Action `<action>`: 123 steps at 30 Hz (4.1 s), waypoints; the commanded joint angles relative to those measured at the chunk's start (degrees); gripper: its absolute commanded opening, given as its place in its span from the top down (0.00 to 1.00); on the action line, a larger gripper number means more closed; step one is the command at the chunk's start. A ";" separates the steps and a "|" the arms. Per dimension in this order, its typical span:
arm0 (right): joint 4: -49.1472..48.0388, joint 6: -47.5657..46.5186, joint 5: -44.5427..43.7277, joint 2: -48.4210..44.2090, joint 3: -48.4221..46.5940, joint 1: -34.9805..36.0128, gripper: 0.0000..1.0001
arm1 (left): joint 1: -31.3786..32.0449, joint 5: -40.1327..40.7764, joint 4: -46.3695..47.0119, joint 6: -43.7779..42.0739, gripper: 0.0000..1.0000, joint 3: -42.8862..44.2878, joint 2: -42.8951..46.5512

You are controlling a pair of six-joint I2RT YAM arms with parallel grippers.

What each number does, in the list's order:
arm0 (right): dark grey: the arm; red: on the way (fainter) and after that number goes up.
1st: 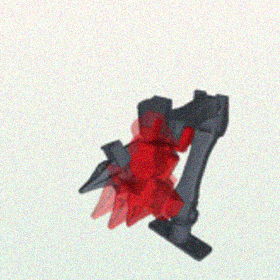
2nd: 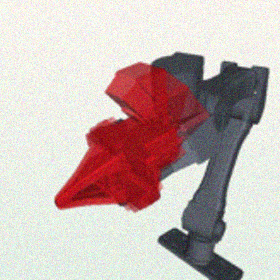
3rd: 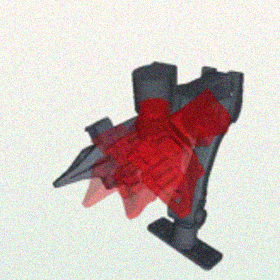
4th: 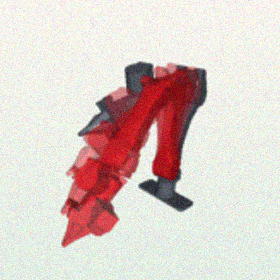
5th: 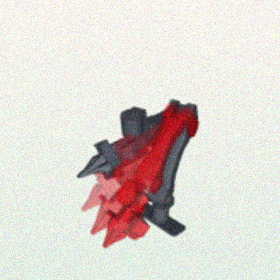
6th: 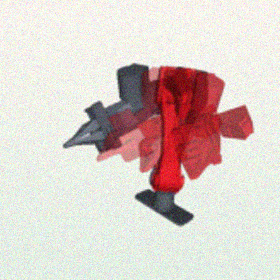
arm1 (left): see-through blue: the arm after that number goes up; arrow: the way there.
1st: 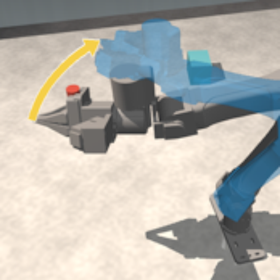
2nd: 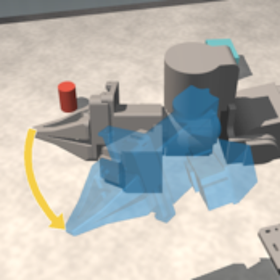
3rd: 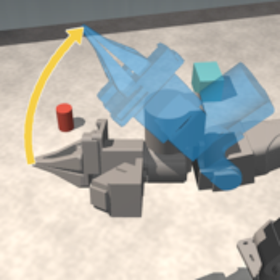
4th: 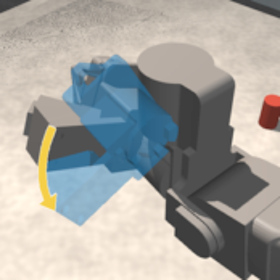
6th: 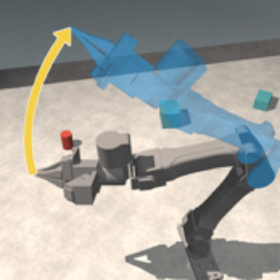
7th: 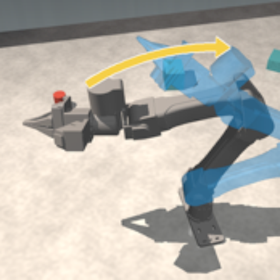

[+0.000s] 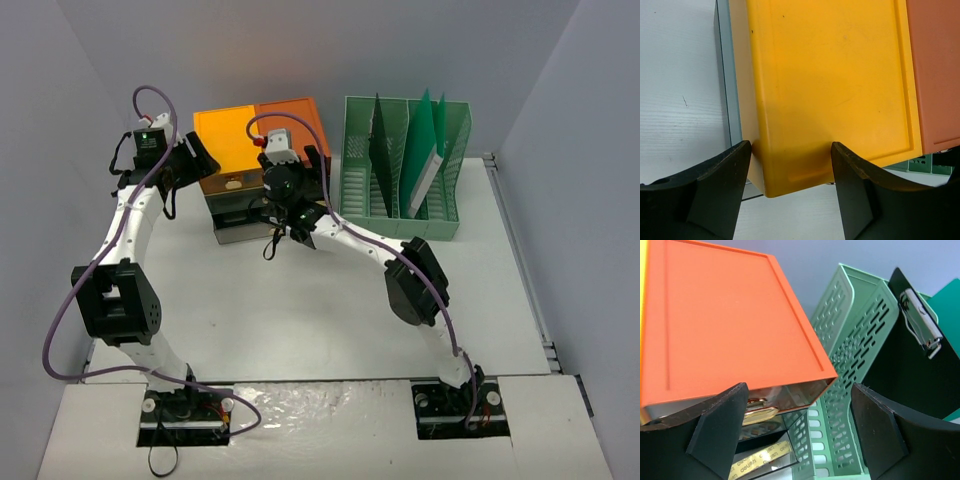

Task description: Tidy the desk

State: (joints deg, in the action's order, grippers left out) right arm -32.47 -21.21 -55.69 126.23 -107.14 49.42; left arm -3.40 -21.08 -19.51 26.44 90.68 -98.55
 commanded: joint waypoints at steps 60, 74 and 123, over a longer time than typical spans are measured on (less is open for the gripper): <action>14.78 39.08 37.56 -1.69 12.81 -1.08 0.43 | 1.38 2.69 -14.15 -4.99 0.40 -4.11 -4.19; 14.36 40.33 36.72 2.75 10.31 0.77 0.44 | 1.38 2.80 -13.80 -4.99 0.40 -3.75 -4.89; 0.19 30.24 26.27 -1.18 18.61 3.28 0.43 | 1.38 3.08 -13.80 -5.19 0.40 -4.50 -4.30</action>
State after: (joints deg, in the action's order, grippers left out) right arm -22.61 11.94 -27.04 131.02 -88.84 52.60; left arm -3.05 -21.56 -19.62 26.15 90.30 -98.52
